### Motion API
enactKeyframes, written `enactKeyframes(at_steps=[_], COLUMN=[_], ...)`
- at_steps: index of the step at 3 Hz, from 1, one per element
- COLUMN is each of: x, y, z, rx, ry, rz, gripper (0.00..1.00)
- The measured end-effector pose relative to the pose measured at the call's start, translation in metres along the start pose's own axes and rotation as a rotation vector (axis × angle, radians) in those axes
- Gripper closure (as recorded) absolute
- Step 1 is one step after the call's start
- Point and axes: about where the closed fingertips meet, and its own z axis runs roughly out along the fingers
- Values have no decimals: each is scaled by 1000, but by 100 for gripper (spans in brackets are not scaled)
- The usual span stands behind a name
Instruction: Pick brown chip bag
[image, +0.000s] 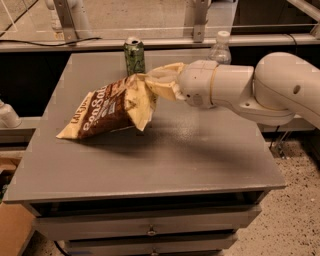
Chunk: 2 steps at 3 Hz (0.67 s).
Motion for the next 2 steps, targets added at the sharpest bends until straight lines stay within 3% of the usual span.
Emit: enactKeyframes(at_steps=[2], x=[-32], y=[-24], z=[-41], rx=[110], ry=[-93], rz=[-26], gripper=[100])
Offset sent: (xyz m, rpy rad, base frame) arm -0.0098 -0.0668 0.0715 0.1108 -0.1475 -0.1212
